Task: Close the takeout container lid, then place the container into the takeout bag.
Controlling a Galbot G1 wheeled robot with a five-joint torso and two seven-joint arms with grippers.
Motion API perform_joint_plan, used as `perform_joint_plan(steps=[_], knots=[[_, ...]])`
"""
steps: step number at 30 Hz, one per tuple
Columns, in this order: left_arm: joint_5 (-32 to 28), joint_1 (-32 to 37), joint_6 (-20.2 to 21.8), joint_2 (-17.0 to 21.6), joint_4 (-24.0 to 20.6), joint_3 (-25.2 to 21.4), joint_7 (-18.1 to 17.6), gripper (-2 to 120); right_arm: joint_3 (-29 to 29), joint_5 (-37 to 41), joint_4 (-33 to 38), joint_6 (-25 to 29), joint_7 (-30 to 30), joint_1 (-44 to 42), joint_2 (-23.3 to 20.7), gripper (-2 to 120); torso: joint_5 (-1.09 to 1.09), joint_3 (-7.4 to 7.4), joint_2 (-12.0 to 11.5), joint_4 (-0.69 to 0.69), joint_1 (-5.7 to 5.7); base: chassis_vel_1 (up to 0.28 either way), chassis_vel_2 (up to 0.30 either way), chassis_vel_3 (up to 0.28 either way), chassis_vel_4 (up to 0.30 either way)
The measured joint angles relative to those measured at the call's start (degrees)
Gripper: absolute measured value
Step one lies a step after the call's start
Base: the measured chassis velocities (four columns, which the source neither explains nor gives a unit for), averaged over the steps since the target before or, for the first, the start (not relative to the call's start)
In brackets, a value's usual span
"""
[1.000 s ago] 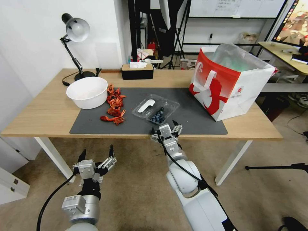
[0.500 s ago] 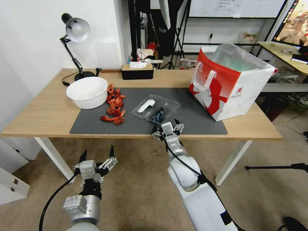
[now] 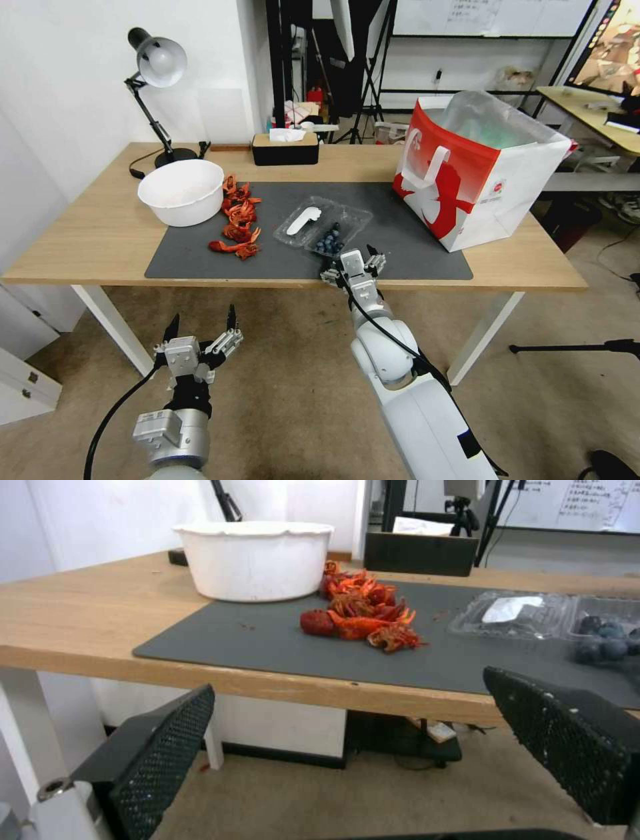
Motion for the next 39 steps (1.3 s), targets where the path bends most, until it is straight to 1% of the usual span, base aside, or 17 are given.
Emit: perform_joint_plan(steps=[14, 30, 37, 38, 39], knots=[[1.11, 0.62, -1.31, -0.39, 0.73, 0.51, -0.19, 100, 3.69, 2.39, 0.62, -0.08, 0.29, -0.15, -1.54, 100, 0.00, 0.00, 0.01, 0.00, 0.00, 0.000, 0.000, 0.000, 0.000], [1.24, 1.06, -1.68, -0.53, 0.54, 0.59, -0.14, 100, 5.33, 3.48, 1.02, -0.87, 0.69, -0.35, -2.33, 100, 0.00, 0.00, 0.01, 0.00, 0.00, 0.000, 0.000, 0.000, 0.000], [1.35, 1.14, -1.81, -0.52, 0.26, 0.61, -0.10, 100, 5.76, 4.00, 4.25, -0.62, 0.56, -3.21, -3.69, 100, 0.00, 0.00, 0.01, 0.01, 0.00, 0.000, 0.000, 0.000, 0.000], [1.35, 1.16, -1.83, -0.50, 0.20, 0.61, -0.10, 100, 5.83, 4.04, 4.92, -0.30, 0.49, -3.89, -3.96, 100, 0.00, 0.00, 0.01, 0.00, 0.00, 0.000, 0.000, 0.000, 0.000], [1.35, 1.24, -1.94, -0.47, -0.02, 0.60, -0.10, 100, 6.18, 4.42, 6.94, 1.57, 0.37, -6.24, -4.84, 100, 0.00, -0.01, 0.01, 0.01, 0.00, 0.000, 0.000, 0.000, 0.000]])
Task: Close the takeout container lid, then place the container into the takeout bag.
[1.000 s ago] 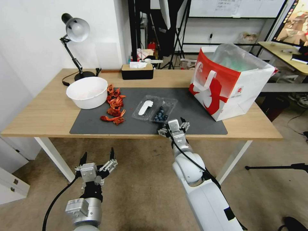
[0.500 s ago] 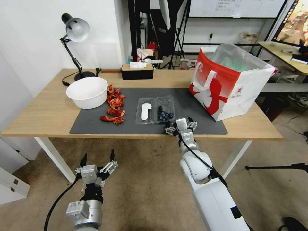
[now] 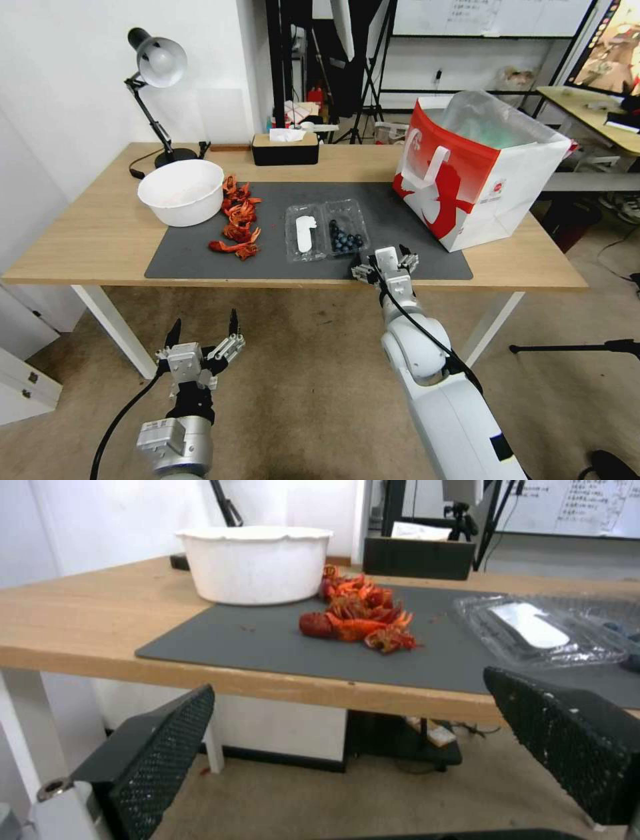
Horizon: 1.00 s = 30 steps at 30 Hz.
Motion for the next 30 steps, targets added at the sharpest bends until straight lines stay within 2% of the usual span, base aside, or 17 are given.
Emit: perform_joint_plan(steps=[1, 3, 4, 7, 8, 11, 12, 15, 17, 19, 20, 23, 30], knots=[[0.00, 0.00, 0.00, 0.00, 0.00, 0.00, 0.00, 100, 0.00, 0.00, 0.00, 0.00, 0.00, 0.00, 0.00, 100, 0.00, 0.00, 0.00, 0.00, 0.00, 0.000, 0.000, 0.000, 0.000], [0.00, 0.16, -0.37, 0.18, -0.16, -0.08, 0.10, 100, 0.73, 1.67, 2.77, 5.55, 0.01, -3.78, -1.40, 100, 0.01, 0.00, 0.00, -0.01, 0.00, 0.000, 0.000, 0.000, 0.000], [0.00, 0.16, -0.37, 0.18, -0.16, -0.08, 0.10, 100, 0.73, 1.67, 2.77, 5.55, 0.01, -3.78, -1.40, 100, 0.01, 0.00, 0.00, -0.01, 0.00, 0.000, 0.000, 0.000, 0.000], [-0.19, 0.34, -1.09, 0.53, -0.16, -0.16, 0.60, 100, 2.83, 4.74, 6.70, 16.59, -0.09, -9.93, -2.95, 100, 0.00, 0.00, 0.00, -0.01, 0.00, 0.000, 0.000, 0.000, 0.000], [-0.19, 0.34, -1.09, 0.53, -0.16, -0.16, 0.60, 100, 2.83, 4.74, 6.70, 16.59, -0.09, -9.93, -2.95, 100, 0.00, 0.00, 0.00, -0.01, 0.00, 0.000, 0.000, 0.000, 0.000], [-0.51, 0.32, -1.91, 0.98, 0.34, -0.10, 1.25, 100, 4.89, 6.24, 9.88, 29.29, -1.59, -17.27, -3.38, 100, 0.00, 0.00, 0.00, -0.01, -0.01, 0.000, 0.000, 0.000, 0.000], [-0.51, 0.32, -1.91, 0.98, 0.34, -0.10, 1.25, 100, 4.89, 6.24, 9.88, 29.29, -1.59, -17.27, -3.38, 100, 0.00, 0.00, 0.00, -0.01, -0.01, 0.000, 0.000, 0.000, 0.000], [-0.69, 0.13, -2.32, 1.15, 0.46, 0.21, 1.69, 100, 7.25, 6.42, 10.60, 40.16, -3.41, -24.22, -2.79, 100, 0.00, 0.00, 0.00, -0.01, 0.00, 0.000, 0.000, 0.000, 0.000], [-0.72, 0.12, -2.38, 1.18, 0.47, 0.27, 1.78, 100, 7.87, 6.53, 10.44, 41.87, -3.83, -25.43, -2.56, 100, 0.00, 0.00, 0.00, -0.01, 0.00, 0.000, 0.000, 0.000, 0.000], [-0.90, 0.07, -2.74, 1.45, 0.61, 0.46, 2.37, 100, 10.19, 6.88, 8.37, 49.57, -5.59, -30.13, -1.39, 100, 0.01, -0.01, 0.00, -0.01, -0.01, 0.000, 0.000, 0.000, 0.000], [-0.90, 0.07, -2.74, 1.45, 0.61, 0.46, 2.37, 100, 10.19, 6.88, 8.37, 49.57, -5.59, -30.13, -1.39, 100, 0.01, -0.01, 0.00, -0.01, -0.01, 0.000, 0.000, 0.000, 0.000], [-1.35, 0.07, -3.07, 1.86, 0.84, 0.54, 3.14, 100, 11.42, 7.09, 6.95, 55.10, -7.07, -34.05, 0.32, 100, 0.00, 0.00, 0.00, -0.02, -0.01, 0.000, 0.000, 0.000, 0.000], [-2.29, -0.41, -3.01, 2.67, 1.03, 0.97, 3.53, 100, 11.76, 6.98, 6.65, 56.97, -7.72, -36.24, 1.49, 100, -0.01, 0.00, 0.00, 0.00, -0.01, 0.000, 0.000, 0.000, 0.000]])
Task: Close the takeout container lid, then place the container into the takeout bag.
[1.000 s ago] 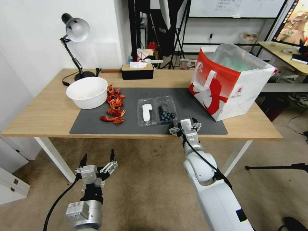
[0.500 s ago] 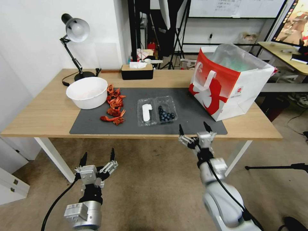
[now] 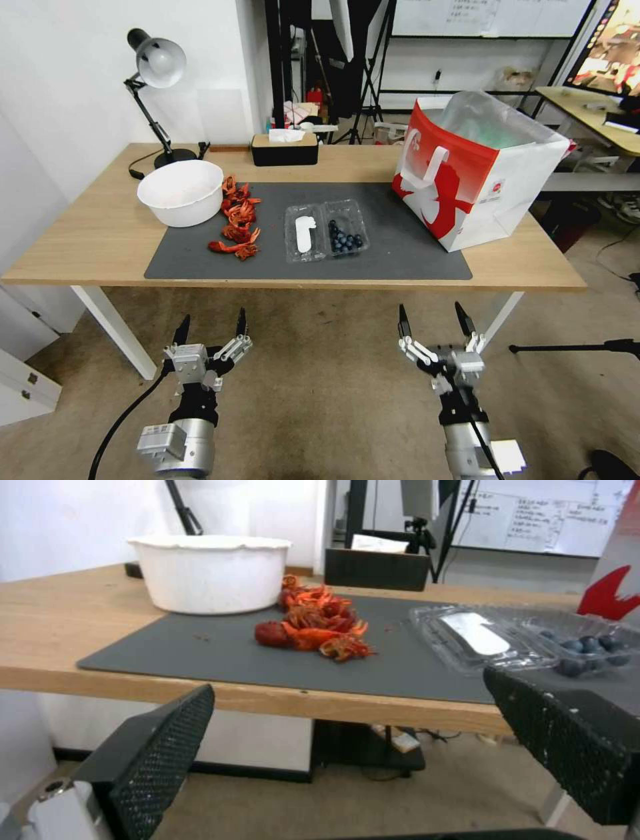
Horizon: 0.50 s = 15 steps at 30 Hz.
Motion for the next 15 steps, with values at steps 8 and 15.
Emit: perform_joint_plan(steps=[8, 15], knots=[[-8.84, -1.09, 2.35, 1.60, -1.22, 1.72, 0.95, 100, -0.23, -0.79, 0.82, 0.02, -0.87, -1.30, 0.92, 100, 0.00, 0.01, -0.01, 0.00, 0.00, 0.000, 0.000, 0.000, 0.000], [-26.97, -5.03, 7.88, 3.06, -6.89, 4.96, 1.05, 100, -0.78, -2.60, 0.96, -1.09, -0.84, -0.79, 0.96, 100, 0.00, 0.01, -0.01, -0.02, 0.00, 0.000, 0.000, 0.000, 0.000]])
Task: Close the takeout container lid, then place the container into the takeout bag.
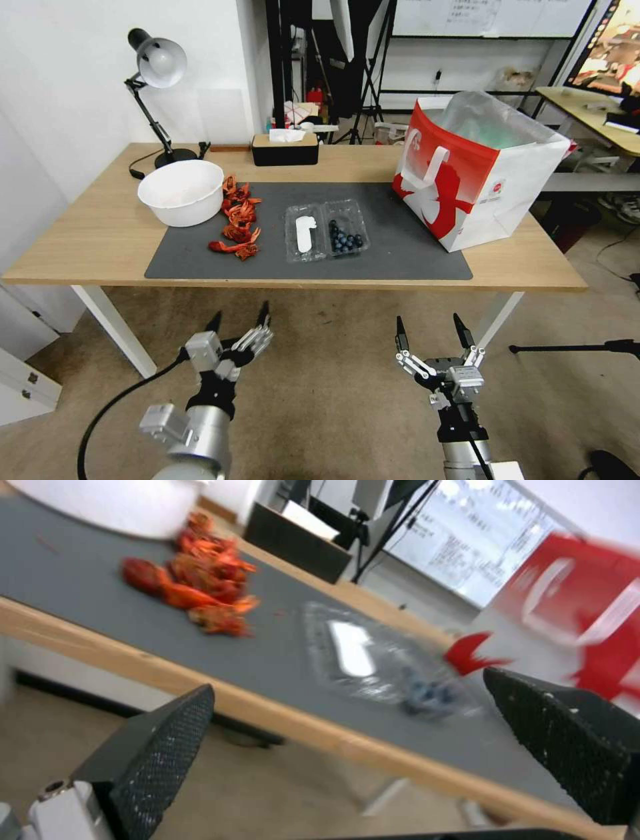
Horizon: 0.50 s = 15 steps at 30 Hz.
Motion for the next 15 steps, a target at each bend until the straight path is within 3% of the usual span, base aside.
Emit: perform_joint_plan(steps=[6, 8, 9, 13, 15], knots=[[-9.60, -4.37, 4.58, -0.20, -2.65, 1.16, -6.28, 100, -1.21, -0.13, -0.92, -1.84, -0.01, 1.86, -1.46, 100, 0.00, 0.00, 0.00, 0.03, 0.00, 0.000, 0.000, 0.000, 0.000], [-16.42, -8.54, 7.15, 0.31, -3.18, 2.35, -9.54, 100, -1.16, -0.49, -1.11, -1.91, 0.03, 1.59, -1.49, 100, 0.00, 0.00, 0.00, 0.02, 0.00, 0.000, 0.000, 0.000, 0.000], [-16.42, -8.54, 7.15, 0.31, -3.18, 2.35, -9.54, 100, -1.16, -0.49, -1.11, -1.91, 0.03, 1.59, -1.49, 100, 0.00, 0.00, 0.00, 0.02, 0.00, 0.000, 0.000, 0.000, 0.000], [-30.18, -16.93, 10.34, 0.79, -2.77, 5.53, -14.63, 100, -0.84, -1.50, -1.15, -1.74, 0.14, 0.43, -0.72, 100, 0.00, 0.00, 0.00, 0.00, 0.00, 0.000, 0.000, 0.000, 0.000], [-32.19, -18.20, 10.42, 0.77, -2.47, 6.39, -15.65, 100, -0.80, -1.66, -1.23, -1.65, 0.14, 0.30, -0.50, 100, 0.00, 0.01, 0.00, 0.00, 0.00, 0.000, 0.000, 0.000, 0.000]])
